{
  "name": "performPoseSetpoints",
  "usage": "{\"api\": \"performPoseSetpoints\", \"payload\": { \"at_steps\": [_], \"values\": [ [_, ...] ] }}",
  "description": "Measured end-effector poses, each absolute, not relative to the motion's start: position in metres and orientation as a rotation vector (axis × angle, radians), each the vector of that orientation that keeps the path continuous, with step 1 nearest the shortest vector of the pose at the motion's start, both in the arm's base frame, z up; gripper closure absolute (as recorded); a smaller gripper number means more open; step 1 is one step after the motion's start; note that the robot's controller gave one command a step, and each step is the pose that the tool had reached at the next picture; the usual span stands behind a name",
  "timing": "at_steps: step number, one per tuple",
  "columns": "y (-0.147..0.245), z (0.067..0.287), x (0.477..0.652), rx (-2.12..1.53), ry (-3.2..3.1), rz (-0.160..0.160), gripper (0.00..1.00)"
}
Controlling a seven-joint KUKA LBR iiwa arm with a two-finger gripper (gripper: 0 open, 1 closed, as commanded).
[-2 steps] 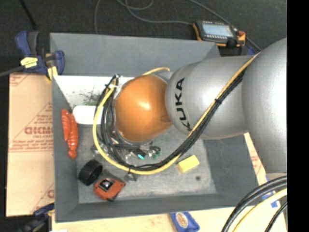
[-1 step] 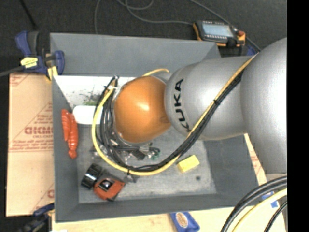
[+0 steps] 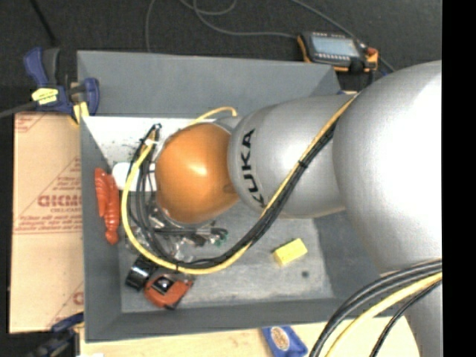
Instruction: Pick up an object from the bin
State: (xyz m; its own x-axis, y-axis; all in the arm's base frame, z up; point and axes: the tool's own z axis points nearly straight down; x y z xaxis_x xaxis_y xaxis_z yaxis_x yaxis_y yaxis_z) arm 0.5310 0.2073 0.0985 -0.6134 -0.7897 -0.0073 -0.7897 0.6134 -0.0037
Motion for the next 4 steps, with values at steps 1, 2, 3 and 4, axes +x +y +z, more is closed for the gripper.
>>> {"api": "performPoseSetpoints", "payload": {
  "at_steps": [1, 2, 3, 4],
  "values": [
    [0.212, 0.075, 0.516, -1.477, 2.762, -0.015, 0.00],
    [0.182, 0.079, 0.487, -1.485, 2.724, -0.004, 1.00],
    [0.182, 0.079, 0.487, -1.485, 2.725, -0.004, 1.00],
    [0.187, 0.123, 0.513, -1.515, 2.742, 0.001, 1.00]
  ]
}}
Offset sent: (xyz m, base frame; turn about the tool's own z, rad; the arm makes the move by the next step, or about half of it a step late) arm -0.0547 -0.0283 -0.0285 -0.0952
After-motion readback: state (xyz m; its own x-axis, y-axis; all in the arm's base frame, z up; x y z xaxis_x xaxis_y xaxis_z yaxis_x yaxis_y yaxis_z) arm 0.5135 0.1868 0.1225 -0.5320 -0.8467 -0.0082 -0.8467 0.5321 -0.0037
